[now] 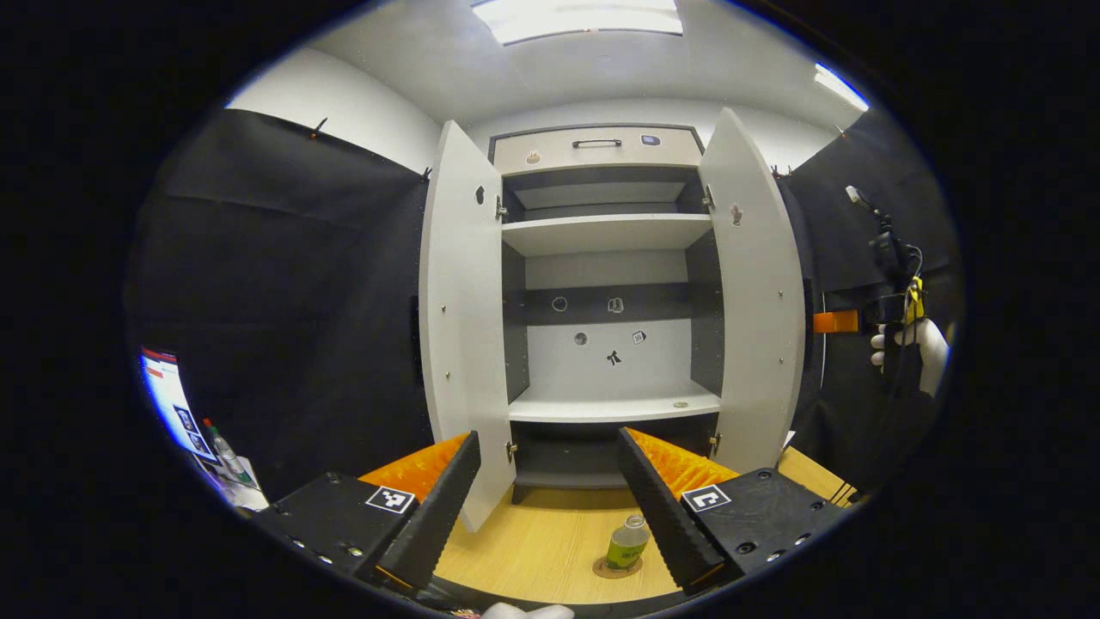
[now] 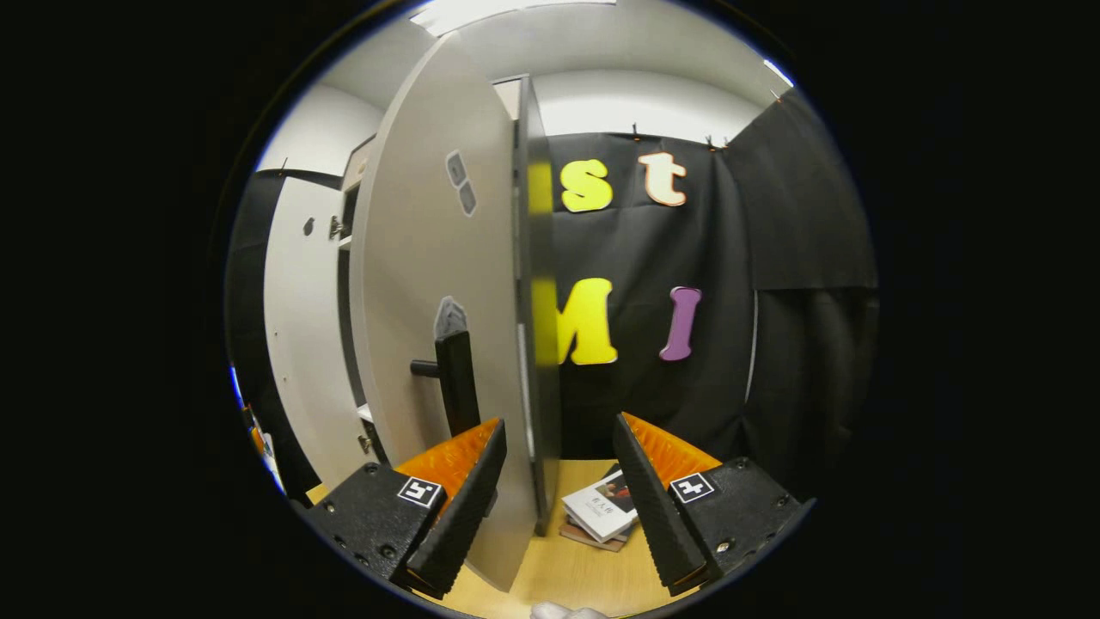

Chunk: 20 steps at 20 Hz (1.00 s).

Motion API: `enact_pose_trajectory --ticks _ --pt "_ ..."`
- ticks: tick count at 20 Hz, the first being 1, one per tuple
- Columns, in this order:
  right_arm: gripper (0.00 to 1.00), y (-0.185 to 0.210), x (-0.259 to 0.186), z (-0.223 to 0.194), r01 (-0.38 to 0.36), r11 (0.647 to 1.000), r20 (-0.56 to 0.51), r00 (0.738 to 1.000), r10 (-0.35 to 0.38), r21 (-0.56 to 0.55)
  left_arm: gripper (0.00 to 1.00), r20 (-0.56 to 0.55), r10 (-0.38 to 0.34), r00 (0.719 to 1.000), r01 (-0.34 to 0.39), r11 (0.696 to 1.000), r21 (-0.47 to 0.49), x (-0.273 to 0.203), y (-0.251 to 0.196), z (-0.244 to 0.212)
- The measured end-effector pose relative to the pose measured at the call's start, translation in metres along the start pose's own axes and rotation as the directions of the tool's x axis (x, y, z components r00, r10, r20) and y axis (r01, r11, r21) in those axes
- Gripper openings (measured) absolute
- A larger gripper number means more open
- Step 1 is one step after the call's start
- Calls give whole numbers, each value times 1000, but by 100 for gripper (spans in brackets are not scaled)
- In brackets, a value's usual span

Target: Grasp the bottle in the cabinet with the left hand and place it on the coaster, then close the right door with the right hand and the left door with the left hand.

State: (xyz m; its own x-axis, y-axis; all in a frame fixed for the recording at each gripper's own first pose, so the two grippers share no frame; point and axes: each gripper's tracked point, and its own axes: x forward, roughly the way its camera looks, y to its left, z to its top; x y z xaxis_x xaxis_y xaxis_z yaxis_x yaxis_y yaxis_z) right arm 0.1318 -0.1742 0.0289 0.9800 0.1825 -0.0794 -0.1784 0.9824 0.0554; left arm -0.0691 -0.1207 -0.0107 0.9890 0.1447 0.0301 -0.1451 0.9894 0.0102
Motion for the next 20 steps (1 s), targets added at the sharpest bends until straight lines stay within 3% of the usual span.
enact_pose_trajectory --ticks 7,11,20 --pt "79 83 30 -6 -139 985 13 990 141 -100 96 -29 41 999 -42 999 -5 -10 5 -7" --pt "80 143 41 -24 -310 947 -33 951 308 -84 97 -37 89 995 -88 996 7 -18 16 -6" --pt "80 159 34 -37 -366 928 -59 930 362 -76 96 -52 149 988 -148 989 26 -33 36 -10"
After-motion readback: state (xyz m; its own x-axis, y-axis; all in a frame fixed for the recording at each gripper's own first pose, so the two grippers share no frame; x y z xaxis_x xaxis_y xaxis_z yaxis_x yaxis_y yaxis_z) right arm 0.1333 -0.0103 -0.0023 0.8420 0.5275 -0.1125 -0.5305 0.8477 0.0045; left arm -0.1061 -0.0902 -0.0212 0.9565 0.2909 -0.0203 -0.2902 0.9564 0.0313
